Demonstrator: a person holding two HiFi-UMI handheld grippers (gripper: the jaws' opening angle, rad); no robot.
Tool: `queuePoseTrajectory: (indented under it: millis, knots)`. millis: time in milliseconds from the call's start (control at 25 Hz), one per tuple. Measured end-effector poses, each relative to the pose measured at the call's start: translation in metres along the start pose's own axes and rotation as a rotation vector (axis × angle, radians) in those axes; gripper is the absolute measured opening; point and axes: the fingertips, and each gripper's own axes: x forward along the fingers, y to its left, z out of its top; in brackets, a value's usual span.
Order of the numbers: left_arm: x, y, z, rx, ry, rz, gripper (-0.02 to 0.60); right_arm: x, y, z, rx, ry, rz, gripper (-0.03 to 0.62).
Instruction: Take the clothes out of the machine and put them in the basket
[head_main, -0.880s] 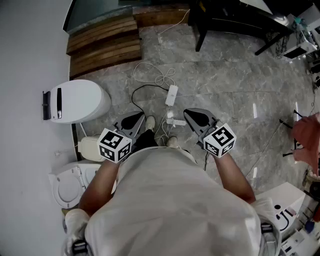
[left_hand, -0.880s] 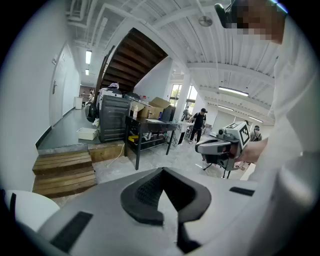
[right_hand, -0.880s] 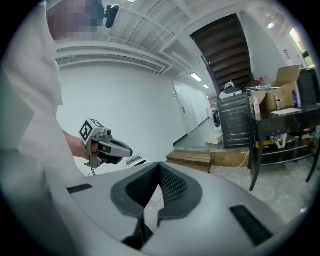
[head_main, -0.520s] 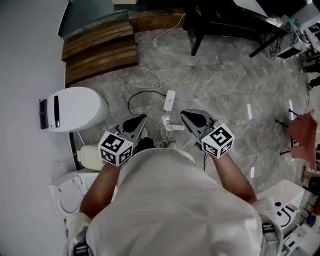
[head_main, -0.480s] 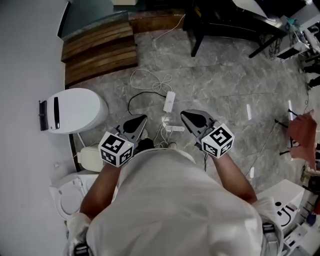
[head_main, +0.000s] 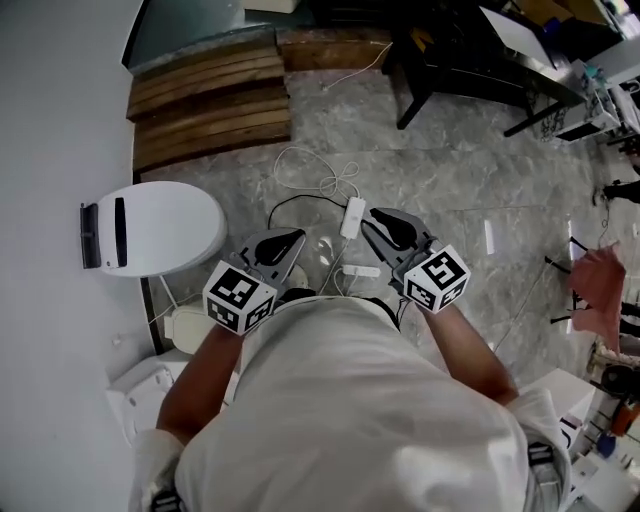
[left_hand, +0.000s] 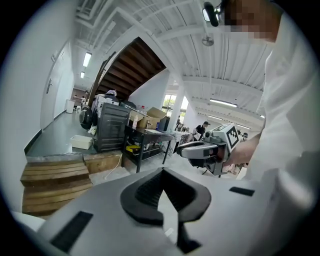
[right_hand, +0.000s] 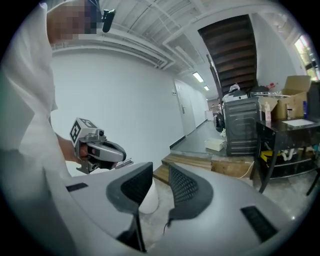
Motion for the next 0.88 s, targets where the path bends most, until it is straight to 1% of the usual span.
queuePoseTrajectory:
  millis: [80, 160, 200, 280, 480, 600, 760, 800, 880]
  knots:
    - [-0.014, 0.022, 0.000, 0.001, -0.008, 0.003, -0.003, 0.026, 0.001, 0.008, -0.023, 0.001, -0.017, 0.093]
    - [-0.024, 0.044, -0.002, 0.000, -0.015, 0.016, -0.003, 0.050, 0.000, 0.016, -0.039, 0.004, -0.022, 0.134]
    - [-0.029, 0.054, -0.003, -0.006, -0.019, 0.027, -0.004, 0.060, -0.001, 0.019, -0.041, 0.010, -0.019, 0.157]
    - [-0.037, 0.068, -0.004, -0.033, -0.030, 0.057, -0.004, 0.076, -0.004, 0.024, -0.043, 0.024, -0.014, 0.177]
    - [-0.047, 0.109, -0.002, -0.094, -0.072, 0.138, -0.003, 0.122, -0.020, 0.036, -0.052, 0.047, 0.028, 0.178]
    - [-0.043, 0.134, -0.002, -0.123, -0.075, 0.178, -0.003, 0.154, -0.039, 0.040, -0.064, 0.050, 0.041, 0.178]
    - [-0.023, 0.183, 0.009, -0.131, -0.062, 0.221, -0.003, 0.203, -0.081, 0.046, -0.060, 0.049, 0.055, 0.179]
    - [-0.016, 0.197, 0.015, -0.135, -0.058, 0.232, -0.003, 0.215, -0.093, 0.050, -0.055, 0.047, 0.062, 0.203]
    - [0.001, 0.224, 0.032, -0.145, -0.051, 0.252, -0.003, 0.241, -0.120, 0.063, -0.052, 0.044, 0.080, 0.215]
